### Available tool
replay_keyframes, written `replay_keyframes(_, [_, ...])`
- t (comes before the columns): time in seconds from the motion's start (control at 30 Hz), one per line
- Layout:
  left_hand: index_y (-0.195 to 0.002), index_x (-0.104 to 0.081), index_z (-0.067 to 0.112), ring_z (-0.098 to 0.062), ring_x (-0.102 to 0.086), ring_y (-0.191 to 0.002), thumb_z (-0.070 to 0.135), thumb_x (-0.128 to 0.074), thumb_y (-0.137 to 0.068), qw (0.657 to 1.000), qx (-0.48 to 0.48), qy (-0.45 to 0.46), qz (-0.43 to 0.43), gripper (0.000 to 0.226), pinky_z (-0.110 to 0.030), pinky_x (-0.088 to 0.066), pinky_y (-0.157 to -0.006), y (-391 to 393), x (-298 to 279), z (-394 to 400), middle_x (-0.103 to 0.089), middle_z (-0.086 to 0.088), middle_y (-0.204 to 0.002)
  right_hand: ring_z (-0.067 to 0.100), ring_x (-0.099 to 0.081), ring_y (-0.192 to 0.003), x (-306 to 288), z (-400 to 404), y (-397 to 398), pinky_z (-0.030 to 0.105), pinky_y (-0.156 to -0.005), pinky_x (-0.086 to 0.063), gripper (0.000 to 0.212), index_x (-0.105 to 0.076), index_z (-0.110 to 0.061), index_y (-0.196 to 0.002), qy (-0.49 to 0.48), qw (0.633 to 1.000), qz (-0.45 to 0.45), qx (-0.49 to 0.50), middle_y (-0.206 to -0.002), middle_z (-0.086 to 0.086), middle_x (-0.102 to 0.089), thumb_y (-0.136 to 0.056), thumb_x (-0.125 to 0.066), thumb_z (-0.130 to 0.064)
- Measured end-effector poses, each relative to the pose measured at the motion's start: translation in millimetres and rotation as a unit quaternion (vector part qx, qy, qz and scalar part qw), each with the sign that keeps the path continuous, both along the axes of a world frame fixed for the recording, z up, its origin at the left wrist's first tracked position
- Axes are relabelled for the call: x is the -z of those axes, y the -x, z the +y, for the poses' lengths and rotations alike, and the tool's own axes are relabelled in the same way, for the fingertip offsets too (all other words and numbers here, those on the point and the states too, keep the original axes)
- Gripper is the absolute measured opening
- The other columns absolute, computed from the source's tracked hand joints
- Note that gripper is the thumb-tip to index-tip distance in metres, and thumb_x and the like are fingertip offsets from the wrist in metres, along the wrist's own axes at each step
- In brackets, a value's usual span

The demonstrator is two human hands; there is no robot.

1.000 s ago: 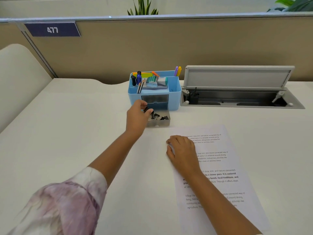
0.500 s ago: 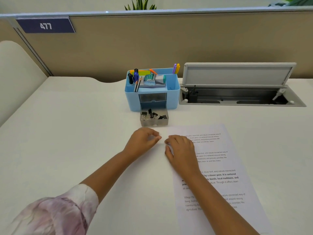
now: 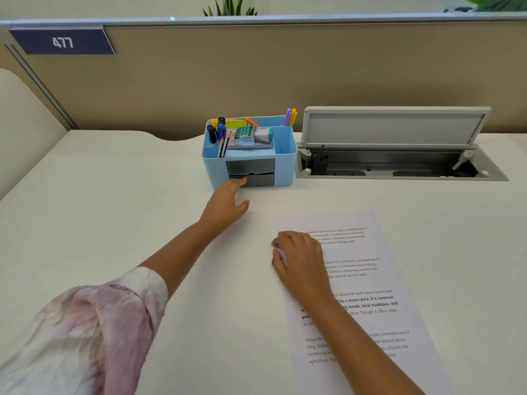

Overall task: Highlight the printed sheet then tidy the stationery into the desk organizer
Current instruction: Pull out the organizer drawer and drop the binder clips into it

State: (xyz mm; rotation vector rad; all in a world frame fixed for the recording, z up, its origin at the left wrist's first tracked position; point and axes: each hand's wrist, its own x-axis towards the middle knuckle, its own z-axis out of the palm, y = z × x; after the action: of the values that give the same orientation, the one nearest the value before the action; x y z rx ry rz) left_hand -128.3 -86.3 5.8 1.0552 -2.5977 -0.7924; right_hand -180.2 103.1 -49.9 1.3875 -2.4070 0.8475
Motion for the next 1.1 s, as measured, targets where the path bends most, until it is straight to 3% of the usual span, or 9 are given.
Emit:
replay_keyframes(0.13, [-0.137,-0.038,0.018,-0.024,-0.036,-0.131,0.02,-0.056,-0.09,1.0,0.008,-0.01,-0.003,0.051,-0.033,-0.031,-0.106,-1.4,7.2,-1.9,-0.037,-0.007,-0.145,0.012,-0.047,-0.091,0.5,-0.6,0.4,0.024,-0.083,-0.03,0.016,-0.061,-0.022,-0.088,0.0,1.0,0.0,-0.001,-0.096,-0.007,-0.062,-0.078,-0.047,-0.023])
replay_keyframes(0.23, [-0.115,-0.054,0.007,-0.021,-0.051,-0.106,0.016,-0.055,-0.089,0.985,-0.092,-0.004,0.149,0.027,-0.025,-0.039,-0.089,-10.3,11.5,-1.5,-0.054,-0.013,-0.119,0.011,-0.045,-0.09,0.6,-0.9,0.5,0.024,-0.083,-0.029,0.015,-0.06,-0.022,-0.086,0.005,1.0,0.0,-0.002,-0.096,-0.007,-0.062,-0.078,-0.048,-0.022])
replay_keyframes(0.33, [-0.105,-0.046,0.004,-0.021,-0.049,-0.093,0.026,-0.054,-0.09,0.923,-0.276,-0.011,0.267,0.028,-0.031,-0.045,-0.082,-12.4,7.7,-8.7,-0.048,-0.01,-0.102,0.01,-0.045,-0.091,0.4,-0.5,-0.1,0.025,-0.083,-0.031,0.016,-0.059,-0.022,-0.088,0.0,1.0,-0.009,-0.003,-0.096,-0.008,-0.062,-0.079,-0.047,-0.023])
replay_keyframes(0.43, [-0.122,-0.035,0.013,-0.025,-0.048,-0.114,0.046,-0.043,-0.092,0.842,-0.388,-0.215,0.306,0.046,-0.029,-0.041,-0.094,-1.3,-2.4,-29.1,-0.045,-0.009,-0.124,0.012,-0.051,-0.091,0.4,0.2,0.2,0.026,-0.084,-0.033,0.016,-0.058,-0.023,-0.091,-0.02,0.999,-0.025,-0.008,-0.097,-0.01,-0.061,-0.081,-0.045,-0.024])
replay_keyframes(0.5, [-0.136,-0.024,0.021,-0.023,-0.043,-0.122,0.056,-0.034,-0.091,0.797,-0.384,-0.326,0.334,0.058,-0.033,-0.039,-0.101,6.8,-7.5,-42.4,-0.037,-0.005,-0.14,0.013,-0.053,-0.091,0.6,0.3,0.7,0.025,-0.085,-0.031,0.016,-0.058,-0.023,-0.091,-0.029,0.999,-0.028,-0.012,-0.098,-0.01,-0.06,-0.081,-0.046,-0.024])
replay_keyframes(0.57, [-0.14,-0.02,0.025,-0.019,-0.042,-0.121,0.059,-0.029,-0.091,0.798,-0.334,-0.356,0.353,0.061,-0.035,-0.038,-0.101,14.8,-9.8,-52.4,-0.037,-0.002,-0.142,0.014,-0.053,-0.091,1.0,0.2,1.2,0.025,-0.085,-0.03,0.015,-0.057,-0.024,-0.091,-0.029,0.999,-0.03,-0.012,-0.098,-0.01,-0.06,-0.081,-0.046,-0.024])
replay_keyframes(0.67, [-0.136,-0.029,0.024,-0.017,-0.046,-0.116,0.06,-0.028,-0.09,0.818,-0.288,-0.36,0.343,0.058,-0.038,-0.039,-0.102,28.7,-14.4,-60.8,-0.047,-0.003,-0.133,0.013,-0.052,-0.091,2.5,-0.1,1.3,0.025,-0.085,-0.03,0.014,-0.056,-0.024,-0.092,-0.023,0.999,-0.03,-0.014,-0.098,-0.01,-0.06,-0.081,-0.047,-0.024])
replay_keyframes(0.87, [-0.134,-0.034,0.024,-0.022,-0.045,-0.12,0.041,-0.028,-0.096,0.835,-0.274,-0.345,0.331,0.042,-0.04,-0.039,-0.104,36.5,-9.5,-68.7,-0.048,-0.009,-0.131,0.01,-0.044,-0.094,5.7,-0.7,1.9,0.025,-0.086,-0.03,0.015,-0.057,-0.024,-0.093,-0.005,1.0,-0.022,-0.007,-0.099,-0.009,-0.061,-0.08,-0.048,-0.023])
replay_keyframes(1.1, [-0.132,-0.041,0.027,-0.019,-0.047,-0.118,0.052,-0.032,-0.091,0.84,-0.262,-0.348,0.324,0.049,-0.038,-0.039,-0.103,39.1,-9.1,-76.3,-0.051,-0.005,-0.13,0.009,-0.044,-0.095,5.8,-1.5,1.7,0.024,-0.086,-0.029,0.015,-0.059,-0.023,-0.09,0.009,1.0,-0.015,-0.004,-0.099,-0.007,-0.062,-0.079,-0.048,-0.022])
